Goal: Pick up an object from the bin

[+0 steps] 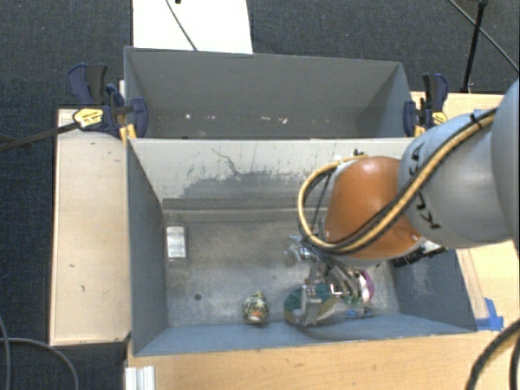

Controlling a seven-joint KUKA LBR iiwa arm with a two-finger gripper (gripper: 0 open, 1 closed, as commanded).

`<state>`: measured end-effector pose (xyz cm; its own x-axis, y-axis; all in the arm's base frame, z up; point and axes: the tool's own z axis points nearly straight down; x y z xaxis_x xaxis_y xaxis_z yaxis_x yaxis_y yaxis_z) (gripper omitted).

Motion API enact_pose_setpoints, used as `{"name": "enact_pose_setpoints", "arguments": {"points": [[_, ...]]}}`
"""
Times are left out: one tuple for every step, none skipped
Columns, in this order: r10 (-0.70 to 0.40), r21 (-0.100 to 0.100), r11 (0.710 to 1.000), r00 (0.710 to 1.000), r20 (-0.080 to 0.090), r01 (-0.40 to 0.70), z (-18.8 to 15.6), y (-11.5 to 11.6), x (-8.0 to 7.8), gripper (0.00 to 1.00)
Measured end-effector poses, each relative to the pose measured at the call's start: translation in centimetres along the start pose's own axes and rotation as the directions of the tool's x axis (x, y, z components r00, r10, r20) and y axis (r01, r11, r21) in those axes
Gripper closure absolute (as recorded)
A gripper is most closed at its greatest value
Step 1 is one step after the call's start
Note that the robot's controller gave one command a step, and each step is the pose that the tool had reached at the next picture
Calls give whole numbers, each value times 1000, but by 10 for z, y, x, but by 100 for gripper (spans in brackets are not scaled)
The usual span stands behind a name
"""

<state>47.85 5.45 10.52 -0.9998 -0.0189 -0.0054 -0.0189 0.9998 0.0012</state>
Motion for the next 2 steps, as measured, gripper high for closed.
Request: {"name": "enact_pose_setpoints", "arguments": {"points": [[7,-1,1000,1000,0,-7,0,0,0,100],[140,-1,990,990,4,-140,-90,18,-6,100]]}}
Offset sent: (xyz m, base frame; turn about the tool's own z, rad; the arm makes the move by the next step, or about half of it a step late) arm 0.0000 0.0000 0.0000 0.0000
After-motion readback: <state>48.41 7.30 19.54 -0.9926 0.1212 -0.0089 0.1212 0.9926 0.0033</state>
